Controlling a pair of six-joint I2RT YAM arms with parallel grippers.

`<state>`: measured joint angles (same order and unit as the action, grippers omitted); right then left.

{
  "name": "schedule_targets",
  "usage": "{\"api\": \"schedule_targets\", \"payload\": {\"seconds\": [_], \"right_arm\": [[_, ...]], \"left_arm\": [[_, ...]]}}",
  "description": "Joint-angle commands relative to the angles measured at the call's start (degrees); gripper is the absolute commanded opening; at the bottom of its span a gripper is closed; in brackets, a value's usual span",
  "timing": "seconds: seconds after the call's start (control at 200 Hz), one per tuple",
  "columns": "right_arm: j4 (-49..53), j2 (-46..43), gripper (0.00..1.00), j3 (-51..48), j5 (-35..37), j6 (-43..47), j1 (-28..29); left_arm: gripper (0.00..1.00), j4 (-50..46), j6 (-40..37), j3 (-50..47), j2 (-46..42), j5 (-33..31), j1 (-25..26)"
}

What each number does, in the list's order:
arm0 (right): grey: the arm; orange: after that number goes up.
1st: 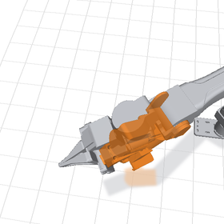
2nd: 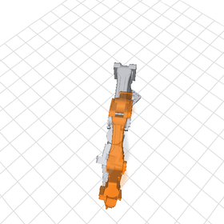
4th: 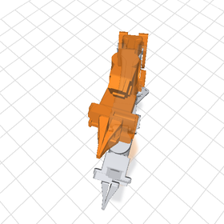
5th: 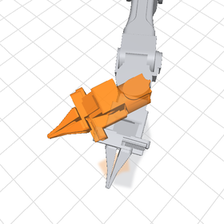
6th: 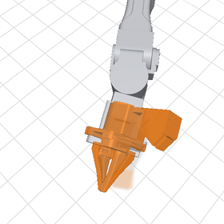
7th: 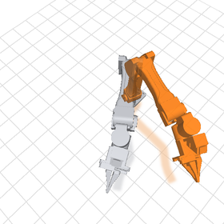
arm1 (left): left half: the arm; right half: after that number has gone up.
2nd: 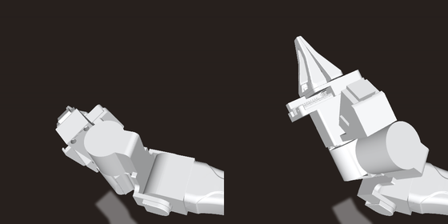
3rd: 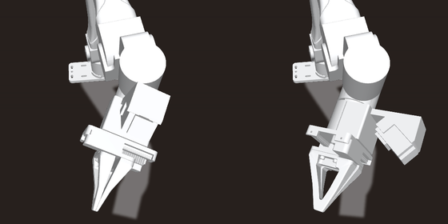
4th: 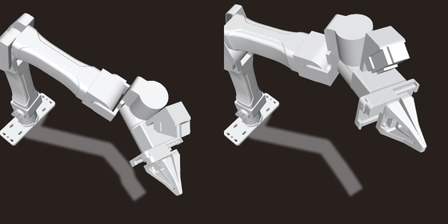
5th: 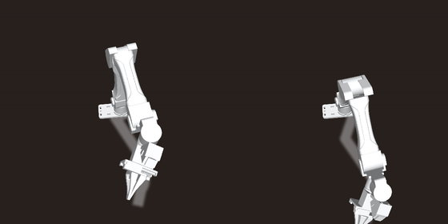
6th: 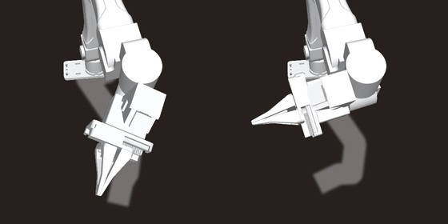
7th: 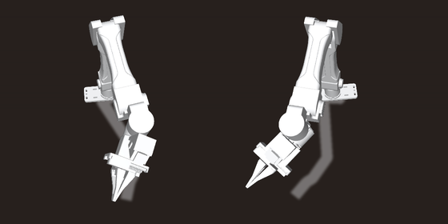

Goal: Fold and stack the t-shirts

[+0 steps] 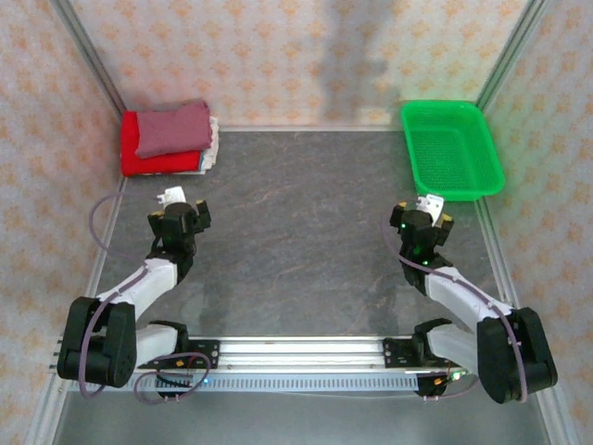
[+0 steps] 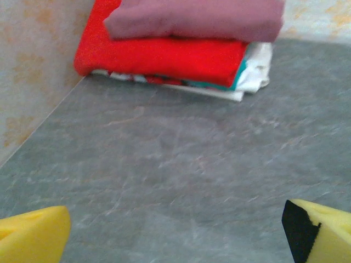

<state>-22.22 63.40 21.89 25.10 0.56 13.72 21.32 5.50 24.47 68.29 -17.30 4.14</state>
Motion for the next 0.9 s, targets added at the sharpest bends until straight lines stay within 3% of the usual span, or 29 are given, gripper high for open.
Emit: {"api": "schedule_targets", "payload": {"seconds": [0.0, 0.19, 0.32, 0.47, 0.565, 0.621, 0.896], "right_arm": [[-10.4, 4.0, 0.99, -0.9, -1.4, 0.1, -2.6], [-23.5, 15.2, 0.99, -1.7, -7.3, 2.8, -6.3], [-28.4, 19.9, 1.00, -2.5, -15.1, 0.3, -11.1], [-44.9, 25.6, 0.99, -8.0, -20.0, -1.0, -13.5], [-33.7, 24.0, 0.99, -3.3, -22.9, -0.1, -13.7], [-26.6, 24.9, 0.99, 1.1, -23.0, 0.3, -13.7], [-28.5, 24.9, 0.99, 0.1, -23.3, 0.8, -13.4]], "left_arm": [[1.00, 10.1, -1.2, -0.1, 2.9, -3.9, -0.3], [1.00, 15.6, -2.0, 0.9, 12.3, -0.6, -0.5], [1.00, 27.1, -3.5, -4.1, 15.5, 3.0, -0.5], [1.00, 33.6, -7.9, -7.7, 15.9, 9.7, 0.8], [0.99, 21.1, -5.7, 0.1, 17.6, 5.0, 0.4], [1.00, 23.4, -4.1, -1.3, 17.3, 7.3, -1.6], [1.00, 22.4, -4.8, -0.7, 17.4, 6.0, -0.7]]}}
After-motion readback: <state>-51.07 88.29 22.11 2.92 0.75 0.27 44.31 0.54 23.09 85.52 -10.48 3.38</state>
